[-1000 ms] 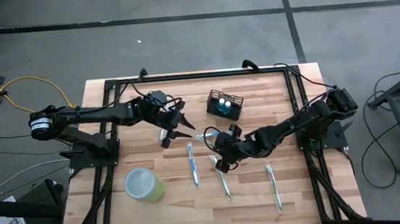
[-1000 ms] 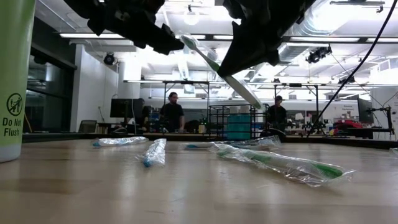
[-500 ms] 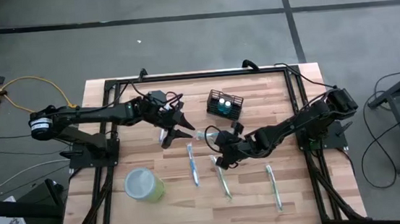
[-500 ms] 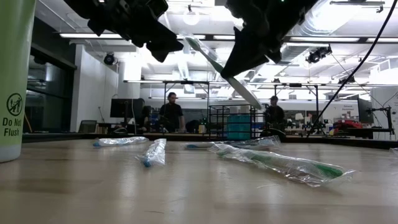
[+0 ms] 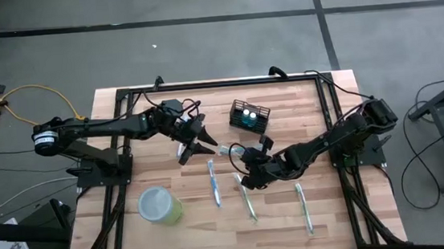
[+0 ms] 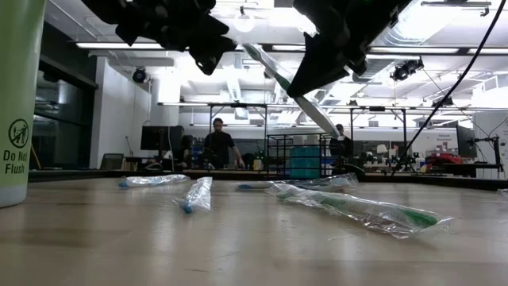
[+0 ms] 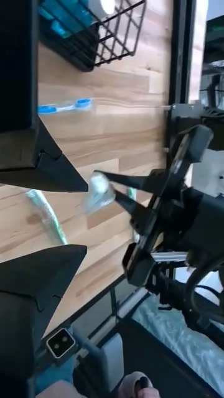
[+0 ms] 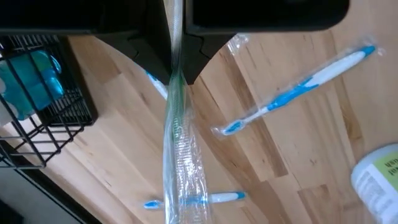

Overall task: Pick & Place toothbrushing station
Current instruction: Put the top green toothbrush into the left section of the black mesh organizer

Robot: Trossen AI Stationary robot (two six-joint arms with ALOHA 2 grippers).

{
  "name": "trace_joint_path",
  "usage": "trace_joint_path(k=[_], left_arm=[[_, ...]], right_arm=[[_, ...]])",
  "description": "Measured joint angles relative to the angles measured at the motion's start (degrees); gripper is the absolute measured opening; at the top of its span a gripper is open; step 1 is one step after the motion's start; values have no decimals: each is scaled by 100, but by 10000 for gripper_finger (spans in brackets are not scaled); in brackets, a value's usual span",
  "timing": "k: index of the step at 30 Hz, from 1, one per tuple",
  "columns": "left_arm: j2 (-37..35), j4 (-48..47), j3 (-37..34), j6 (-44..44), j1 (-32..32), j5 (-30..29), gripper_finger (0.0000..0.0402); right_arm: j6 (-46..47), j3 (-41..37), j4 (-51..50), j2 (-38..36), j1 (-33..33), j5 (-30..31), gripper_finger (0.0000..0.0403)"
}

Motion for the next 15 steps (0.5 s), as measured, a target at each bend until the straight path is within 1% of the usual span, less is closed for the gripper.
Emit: trace_joint_path(k=[4,10,15], left_arm=[[0,63,0,47,0,2,144],[0,161,0,319,-2,179,144],[0,245,0,494,-64,261,144]], right_arm=[[-241,0,298,0,57,77,7],[-648,0,926,0,59,128,7],[-925,0,1419,0,59,499,7]])
